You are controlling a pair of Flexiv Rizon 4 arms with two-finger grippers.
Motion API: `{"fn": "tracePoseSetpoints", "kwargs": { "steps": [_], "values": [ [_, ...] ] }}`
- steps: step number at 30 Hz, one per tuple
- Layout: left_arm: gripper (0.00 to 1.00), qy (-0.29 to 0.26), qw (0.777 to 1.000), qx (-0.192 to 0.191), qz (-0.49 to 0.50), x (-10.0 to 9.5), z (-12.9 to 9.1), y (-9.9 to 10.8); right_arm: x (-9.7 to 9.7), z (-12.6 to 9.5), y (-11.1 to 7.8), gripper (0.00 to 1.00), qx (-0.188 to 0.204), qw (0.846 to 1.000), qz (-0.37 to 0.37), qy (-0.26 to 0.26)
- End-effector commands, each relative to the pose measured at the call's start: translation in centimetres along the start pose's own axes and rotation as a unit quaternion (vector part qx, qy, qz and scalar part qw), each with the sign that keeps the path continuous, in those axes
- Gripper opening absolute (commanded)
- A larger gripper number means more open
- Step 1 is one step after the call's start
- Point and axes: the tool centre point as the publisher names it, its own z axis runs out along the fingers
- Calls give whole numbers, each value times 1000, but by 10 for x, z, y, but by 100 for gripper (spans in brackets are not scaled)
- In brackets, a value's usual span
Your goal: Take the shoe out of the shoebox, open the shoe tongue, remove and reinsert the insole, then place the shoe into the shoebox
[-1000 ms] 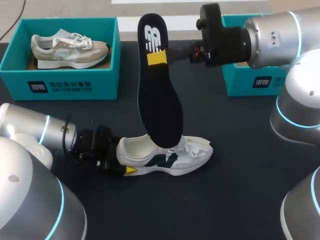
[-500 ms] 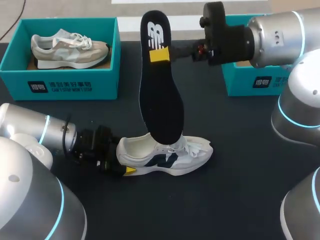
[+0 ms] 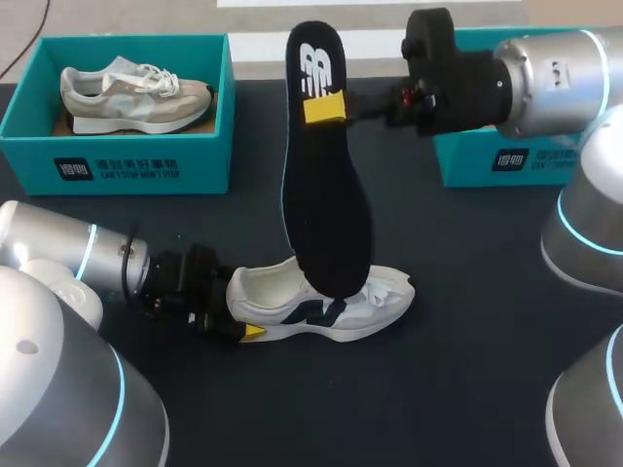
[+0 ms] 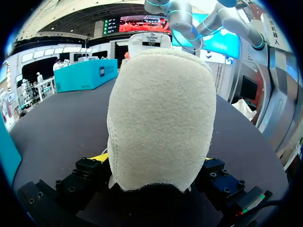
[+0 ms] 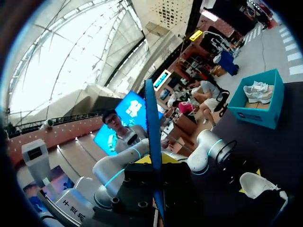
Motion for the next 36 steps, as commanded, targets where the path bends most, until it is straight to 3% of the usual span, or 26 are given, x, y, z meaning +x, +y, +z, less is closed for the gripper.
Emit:
{"fn": "tracePoseSetpoints", "kwargs": {
  "steps": [1, 15, 36],
  "values": [
    [0, -1, 1000, -1, 0, -2, 3, 4, 14, -9, -14, 0, -1, 1000, 9, -29],
    [0, -1, 1000, -1, 0, -2, 3, 4, 38, -27, -37, 0, -5, 996, 16, -85],
    [0, -1, 1000, -1, 0, -2, 3, 4, 50, -33, -36, 0, 5, 995, -27, -94]
  ]
}}
